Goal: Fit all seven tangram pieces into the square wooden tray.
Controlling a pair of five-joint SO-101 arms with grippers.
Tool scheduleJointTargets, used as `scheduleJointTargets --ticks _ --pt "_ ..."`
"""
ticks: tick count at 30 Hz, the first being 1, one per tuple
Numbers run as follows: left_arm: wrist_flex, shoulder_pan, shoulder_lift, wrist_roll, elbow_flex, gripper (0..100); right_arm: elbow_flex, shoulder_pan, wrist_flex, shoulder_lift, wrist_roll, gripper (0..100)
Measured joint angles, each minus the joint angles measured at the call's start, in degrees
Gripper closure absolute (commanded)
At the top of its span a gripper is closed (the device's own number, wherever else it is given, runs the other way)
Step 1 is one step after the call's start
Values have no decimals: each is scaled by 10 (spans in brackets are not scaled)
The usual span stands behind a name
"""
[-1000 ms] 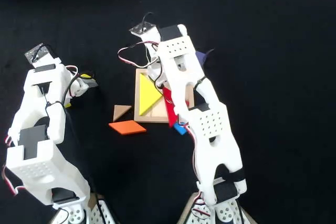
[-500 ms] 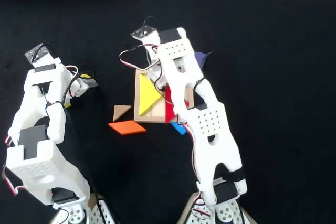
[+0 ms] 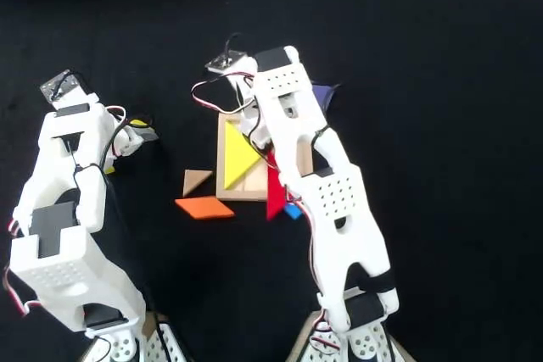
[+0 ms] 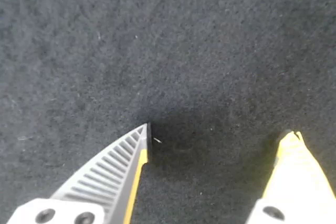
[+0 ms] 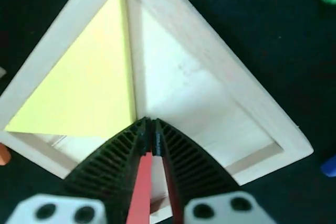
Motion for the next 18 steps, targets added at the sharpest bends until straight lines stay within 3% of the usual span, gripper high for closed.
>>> scheduleJointTargets --ticks 11,18 --pt "-4 0 0 1 0 629 -3 0 2 -9 6 983" --pt "-4 0 0 1 0 629 37 27 2 -198 8 986"
